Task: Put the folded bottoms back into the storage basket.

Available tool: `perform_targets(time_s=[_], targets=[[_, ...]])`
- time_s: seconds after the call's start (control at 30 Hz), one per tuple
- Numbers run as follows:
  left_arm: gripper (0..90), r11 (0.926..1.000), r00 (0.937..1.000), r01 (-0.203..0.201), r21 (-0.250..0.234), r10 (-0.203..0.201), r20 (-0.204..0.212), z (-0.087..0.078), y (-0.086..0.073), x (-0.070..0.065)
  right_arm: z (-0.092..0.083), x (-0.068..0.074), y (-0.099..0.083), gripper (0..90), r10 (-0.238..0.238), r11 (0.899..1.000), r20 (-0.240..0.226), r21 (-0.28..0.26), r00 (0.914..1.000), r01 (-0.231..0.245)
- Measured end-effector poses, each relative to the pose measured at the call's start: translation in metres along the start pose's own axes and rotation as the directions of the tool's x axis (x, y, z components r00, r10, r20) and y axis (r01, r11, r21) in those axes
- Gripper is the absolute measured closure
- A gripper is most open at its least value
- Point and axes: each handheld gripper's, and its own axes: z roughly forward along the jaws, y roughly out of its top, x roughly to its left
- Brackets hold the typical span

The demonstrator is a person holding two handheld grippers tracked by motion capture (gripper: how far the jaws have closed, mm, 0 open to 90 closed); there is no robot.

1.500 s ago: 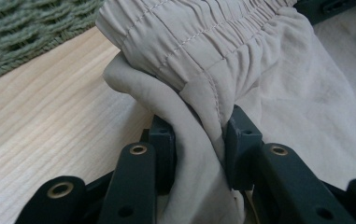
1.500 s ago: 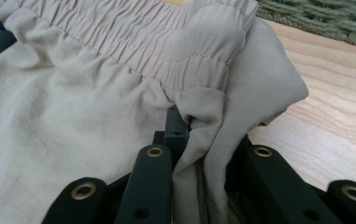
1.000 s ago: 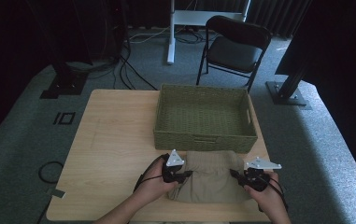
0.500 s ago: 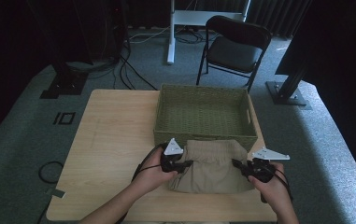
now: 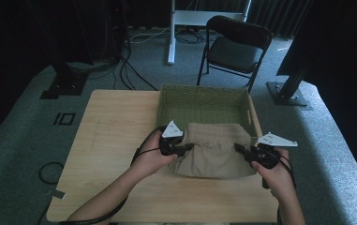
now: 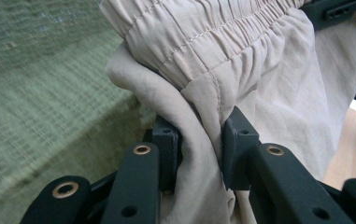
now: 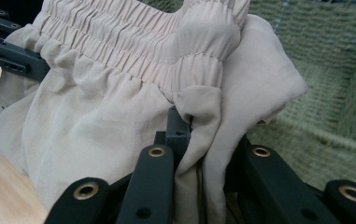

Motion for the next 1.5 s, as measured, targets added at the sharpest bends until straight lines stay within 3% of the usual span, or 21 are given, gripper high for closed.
perform_targets(time_s=[0.2, 0.37, 0.77, 0.83, 1.0, 1.27, 1.5], targets=[[72.8, 0.9999, 1.0, -0.004, -0.016, 0.004, -0.005, -0.002, 0.015, 0.008, 0.003, -0.007, 0.019, 79.5, -0.004, 1.0, -0.001, -0.014, 1.0, 0.004], [72.9, 0.9993, 0.9998, 0.02, -0.033, -0.02, 0.002, 0.001, 0.021, 0.015, 0.003, -0.01, 0.028, 79.6, 0.0, 1.0, 0.001, -0.026, 1.0, 0.0], [73.2, 0.9952, 0.9997, 0.026, -0.095, -0.025, 0.006, -0.001, 0.051, 0.043, 0.016, -0.026, 0.063, 79.5, 0.027, 0.997, -0.007, -0.07, 0.9996, -0.027], [73.3, 0.9935, 0.9991, 0.043, -0.105, -0.042, 0.011, 0.0, 0.054, 0.048, 0.017, -0.027, 0.065, 79.5, 0.033, 0.997, -0.011, -0.072, 0.9994, -0.034], [73.6, 0.9916, 0.9991, 0.033, -0.125, -0.036, -0.021, 0.006, 0.059, 0.056, 0.027, -0.033, 0.073, 79.5, 0.034, 0.996, -0.004, -0.081, 0.9994, -0.034], [74.6, 0.9867, 0.9967, 0.072, -0.146, -0.077, -0.028, 0.015, 0.069, 0.073, 0.038, -0.045, 0.085, 79.6, 0.069, 0.993, -0.023, -0.095, 0.9974, -0.071], [74.9, 0.9841, 0.9939, 0.077, -0.16, -0.088, -0.067, 0.026, 0.079, 0.093, 0.059, -0.059, 0.105, 79.5, 0.079, 0.992, -0.032, -0.095, 0.9964, -0.082]])
